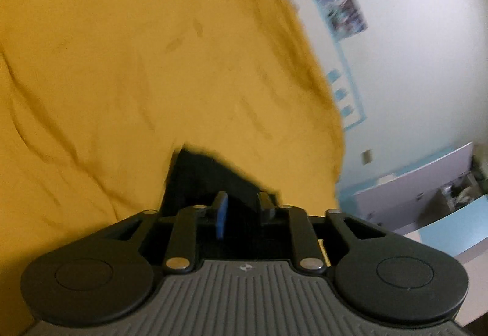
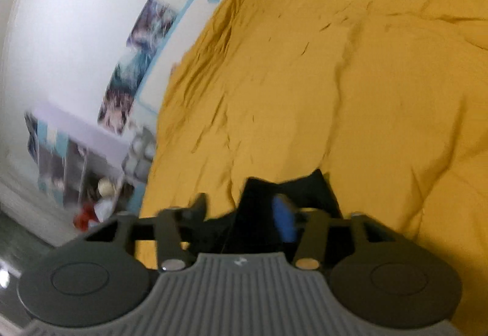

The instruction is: Fold small clothes

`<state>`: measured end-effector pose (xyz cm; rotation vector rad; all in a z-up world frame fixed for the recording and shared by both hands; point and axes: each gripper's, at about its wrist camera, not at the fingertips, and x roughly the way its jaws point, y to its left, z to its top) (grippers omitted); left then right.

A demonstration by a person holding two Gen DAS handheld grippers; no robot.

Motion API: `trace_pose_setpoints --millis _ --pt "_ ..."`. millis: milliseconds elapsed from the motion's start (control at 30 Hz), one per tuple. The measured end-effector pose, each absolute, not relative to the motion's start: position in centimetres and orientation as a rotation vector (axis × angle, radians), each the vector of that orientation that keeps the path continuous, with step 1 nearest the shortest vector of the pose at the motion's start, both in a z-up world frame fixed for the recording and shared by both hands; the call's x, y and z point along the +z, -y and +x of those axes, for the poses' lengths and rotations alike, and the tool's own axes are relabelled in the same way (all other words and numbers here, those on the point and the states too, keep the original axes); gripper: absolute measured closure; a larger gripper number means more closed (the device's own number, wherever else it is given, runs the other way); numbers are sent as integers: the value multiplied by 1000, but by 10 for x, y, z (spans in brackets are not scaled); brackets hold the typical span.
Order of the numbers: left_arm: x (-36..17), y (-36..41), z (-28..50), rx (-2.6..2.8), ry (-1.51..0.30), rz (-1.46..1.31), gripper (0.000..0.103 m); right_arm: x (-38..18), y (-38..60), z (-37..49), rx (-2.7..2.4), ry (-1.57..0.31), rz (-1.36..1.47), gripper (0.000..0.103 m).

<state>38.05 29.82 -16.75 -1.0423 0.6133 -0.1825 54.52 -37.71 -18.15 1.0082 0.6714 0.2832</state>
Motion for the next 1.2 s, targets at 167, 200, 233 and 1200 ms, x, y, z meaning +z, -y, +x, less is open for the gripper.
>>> trace_pose_setpoints --millis 167,200,233,1200 --pt "-119 -289 301 -253 -578 -897 53 -155 386 478 407 -689 979 39" --pt "-113 -282 293 -259 -589 -873 53 -148 387 461 418 -706 967 35" --pt "-110 -272 273 -269 -603 -854 52 -142 389 443 421 -725 944 35" --pt "-196 -216 223 113 -702 -1138 44 -210 366 367 71 -846 971 21"
